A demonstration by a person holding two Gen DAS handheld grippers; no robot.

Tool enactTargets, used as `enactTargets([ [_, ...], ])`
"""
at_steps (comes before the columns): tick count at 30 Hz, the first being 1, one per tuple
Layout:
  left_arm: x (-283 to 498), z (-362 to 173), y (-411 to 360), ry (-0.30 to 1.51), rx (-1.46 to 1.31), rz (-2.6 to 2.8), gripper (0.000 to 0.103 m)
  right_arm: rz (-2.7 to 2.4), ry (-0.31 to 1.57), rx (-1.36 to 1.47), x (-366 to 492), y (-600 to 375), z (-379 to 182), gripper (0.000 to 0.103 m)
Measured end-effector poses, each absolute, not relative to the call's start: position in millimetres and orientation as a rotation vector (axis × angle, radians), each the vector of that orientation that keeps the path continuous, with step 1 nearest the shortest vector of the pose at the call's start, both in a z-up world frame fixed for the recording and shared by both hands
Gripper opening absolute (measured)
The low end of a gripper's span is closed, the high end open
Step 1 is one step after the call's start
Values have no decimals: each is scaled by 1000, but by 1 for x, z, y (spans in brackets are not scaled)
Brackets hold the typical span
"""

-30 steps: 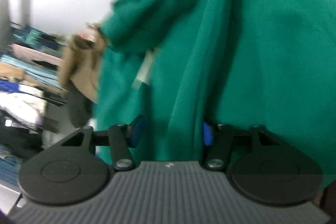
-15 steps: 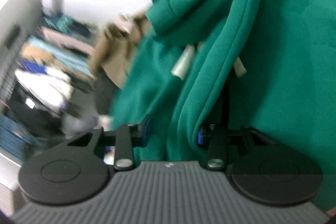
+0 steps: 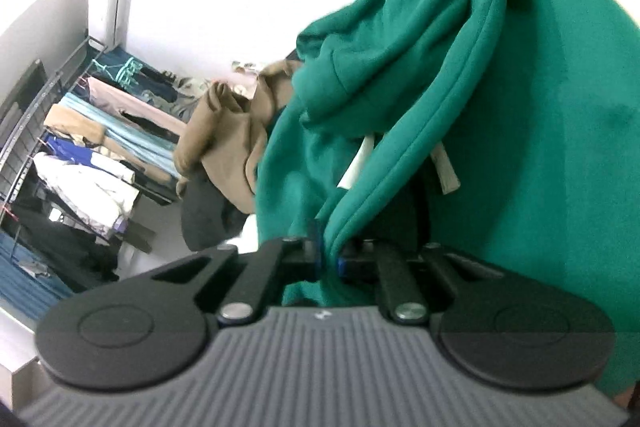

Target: Fold large clothes

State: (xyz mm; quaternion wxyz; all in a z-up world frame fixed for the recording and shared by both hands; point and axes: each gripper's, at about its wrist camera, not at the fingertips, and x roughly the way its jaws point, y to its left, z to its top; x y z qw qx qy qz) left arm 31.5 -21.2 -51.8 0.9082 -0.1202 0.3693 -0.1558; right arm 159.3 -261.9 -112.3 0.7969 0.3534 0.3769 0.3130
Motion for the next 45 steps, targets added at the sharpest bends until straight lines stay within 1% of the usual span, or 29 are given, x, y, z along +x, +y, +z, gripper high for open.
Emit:
enactTargets([
  [1,32,-54,-27,763,-212,-296,48,660,817,749,159,-263,-113,9],
  [2,33,-56,-31,765,-170,-262,27,645,821,741,159,-264,-114,8],
  [3,34,-57,-34,760,-144,-240,18,632,815,738,159,-267,-113,8],
  [5,34,-52,-25,731,-192,-240,13,602,785,734,159,-276,-106,8],
  [10,22,-13,41,582,-352,-172,12,508,617,716,162,-318,-66,8],
  [12,22,2,81,512,-425,-103,12,456,558,723,165,-344,-52,8],
  [15,32,11,136,462,-532,-9,12,376,494,745,181,-380,-38,8],
  [17,43,13,167,440,-577,54,12,323,464,717,195,-391,-30,7],
  [22,76,14,221,393,-560,193,12,174,345,648,229,-425,-19,7],
  [27,103,-13,270,375,-615,359,12,3,224,630,259,-454,-30,7],
  [31,131,-47,295,423,-612,471,12,-115,246,662,289,-480,-64,7],
  [37,168,-90,317,566,-554,531,12,-217,400,597,321,-499,-123,8],
  [42,177,-94,315,598,-503,539,12,-222,485,590,331,-508,-149,8],
  [45,172,-93,311,600,-488,534,13,-225,488,569,330,-508,-150,9],
])
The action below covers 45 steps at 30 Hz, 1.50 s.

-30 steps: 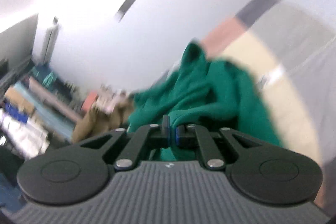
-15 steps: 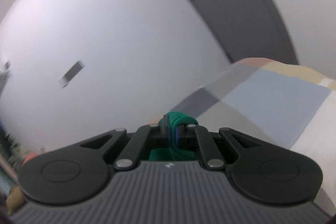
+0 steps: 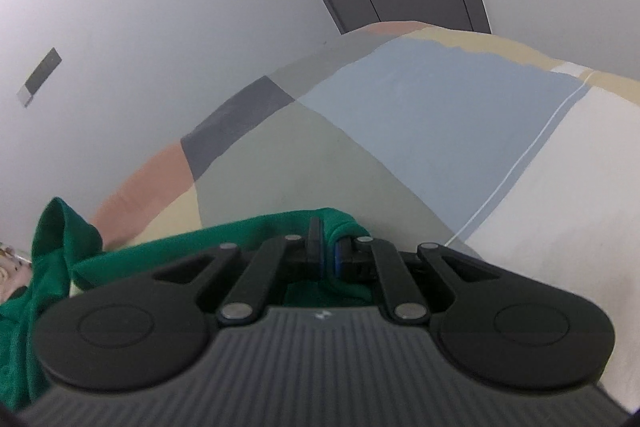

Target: Fold large clothes

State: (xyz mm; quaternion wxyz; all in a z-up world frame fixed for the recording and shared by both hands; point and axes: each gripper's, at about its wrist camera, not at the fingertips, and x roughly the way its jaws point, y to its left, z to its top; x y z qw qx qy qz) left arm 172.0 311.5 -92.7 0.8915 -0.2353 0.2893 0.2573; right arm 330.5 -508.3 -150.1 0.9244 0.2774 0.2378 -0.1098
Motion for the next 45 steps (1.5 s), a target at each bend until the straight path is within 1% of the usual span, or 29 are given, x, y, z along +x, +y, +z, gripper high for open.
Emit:
enactTargets([
  [4,162,-78,296,598,-435,546,20,-222,479,479,312,-487,-134,10],
  [6,156,-68,284,581,-406,550,29,-216,478,409,300,-475,-124,13],
  [7,153,-62,277,572,-387,549,32,-215,471,383,295,-470,-118,13],
  [8,150,-55,268,557,-358,543,39,-209,461,365,291,-467,-113,15],
  [9,147,-50,261,543,-335,540,45,-197,452,355,285,-463,-107,22],
  [10,144,-44,253,530,-309,539,48,-184,446,353,281,-460,-103,26],
  [11,140,-38,244,518,-292,537,54,-170,440,351,276,-457,-99,33],
  [12,136,-34,237,510,-288,530,60,-160,436,337,270,-453,-95,38],
  [13,131,-30,231,505,-289,517,62,-155,434,318,266,-449,-91,40],
  [15,123,-23,219,503,-291,502,67,-142,432,280,257,-440,-84,49],
  [16,118,-21,213,503,-290,495,69,-133,432,273,253,-437,-83,51],
  [18,107,-17,203,509,-285,485,79,-122,434,269,246,-431,-77,69],
  [19,102,-16,197,512,-279,486,82,-117,433,269,242,-429,-75,72],
  [21,90,-12,188,500,-258,496,93,-105,436,272,237,-423,-70,79],
  [23,77,-7,179,470,-217,520,99,-84,435,275,234,-419,-66,80],
  [26,63,2,169,428,-193,521,101,-83,422,271,226,-410,-58,80],
  [31,53,9,145,396,-226,407,101,-74,369,261,212,-394,-46,80],
  [38,66,-5,92,461,-277,152,101,-119,235,256,179,-372,-28,80],
  [45,79,-27,62,529,-263,47,101,-117,146,229,161,-362,-22,82],
])
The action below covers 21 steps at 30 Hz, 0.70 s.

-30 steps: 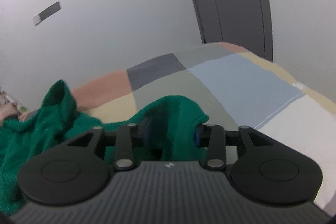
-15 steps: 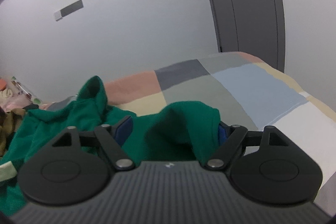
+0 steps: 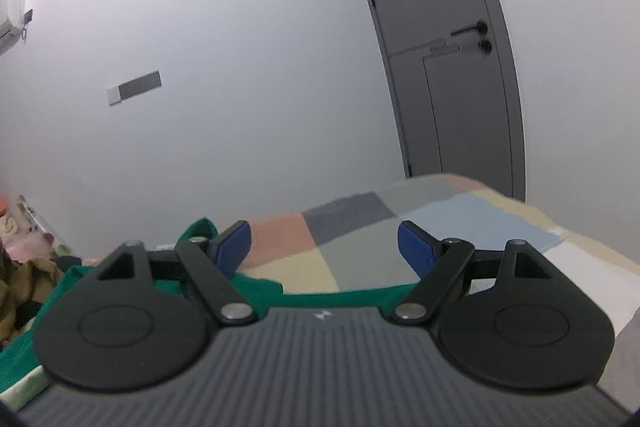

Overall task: Fold large clothes
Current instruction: 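Spread the sweatshirt flat on the duvet and open both grippers, then grasp the sweatshirt hood with the right gripper and lift it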

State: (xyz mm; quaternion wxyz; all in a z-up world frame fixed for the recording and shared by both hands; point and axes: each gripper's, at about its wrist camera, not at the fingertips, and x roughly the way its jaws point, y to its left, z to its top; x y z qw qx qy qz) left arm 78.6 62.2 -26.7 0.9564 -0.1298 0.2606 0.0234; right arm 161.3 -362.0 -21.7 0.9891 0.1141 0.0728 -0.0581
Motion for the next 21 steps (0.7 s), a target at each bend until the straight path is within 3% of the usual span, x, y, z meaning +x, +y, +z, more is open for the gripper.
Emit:
enactTargets([
  [8,94,-40,60,559,-281,15,101,263,373,170,196,-300,-66,82],
  [15,115,-53,65,589,-285,9,101,458,557,-44,245,-194,-126,82],
  [21,125,-64,72,590,-281,17,101,269,507,-224,298,-140,-147,84],
])
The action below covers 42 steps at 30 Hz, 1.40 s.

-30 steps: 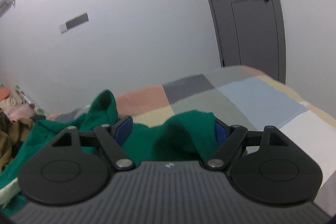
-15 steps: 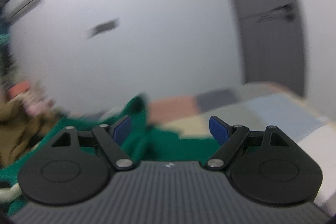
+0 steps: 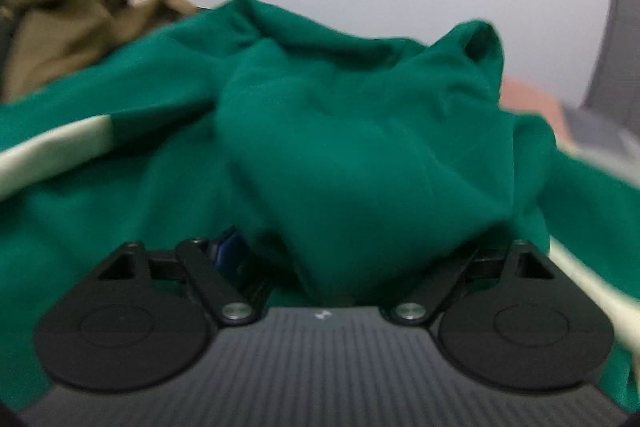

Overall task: Fold large clothes
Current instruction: 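Grasp the sweatshirt hood with the right gripper and lift it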

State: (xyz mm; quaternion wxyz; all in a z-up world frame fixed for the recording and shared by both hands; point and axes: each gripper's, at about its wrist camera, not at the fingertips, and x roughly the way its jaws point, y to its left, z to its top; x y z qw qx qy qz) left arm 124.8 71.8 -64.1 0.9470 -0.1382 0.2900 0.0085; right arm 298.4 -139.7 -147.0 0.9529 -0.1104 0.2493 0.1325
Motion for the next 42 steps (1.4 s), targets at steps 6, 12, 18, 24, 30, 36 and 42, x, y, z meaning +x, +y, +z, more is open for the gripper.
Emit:
enactTargets([
  [6,144,-70,88,549,-329,-3,101,153,464,-193,385,-139,-109,57],
  [12,171,-79,99,496,-308,-5,101,122,369,-194,474,-129,-44,44],
  [18,185,-91,118,476,-406,2,101,53,302,-221,559,-105,-3,43],
  [24,193,-103,124,484,-449,-6,101,72,318,-263,597,-86,-8,46],
  [30,193,-105,122,483,-433,-11,101,121,381,-97,589,-106,-22,84],
  [36,188,-100,124,499,-459,-24,101,191,424,-88,523,-127,-18,84],
  [42,167,-89,115,538,-458,-64,101,267,513,-52,417,-158,-14,84],
])
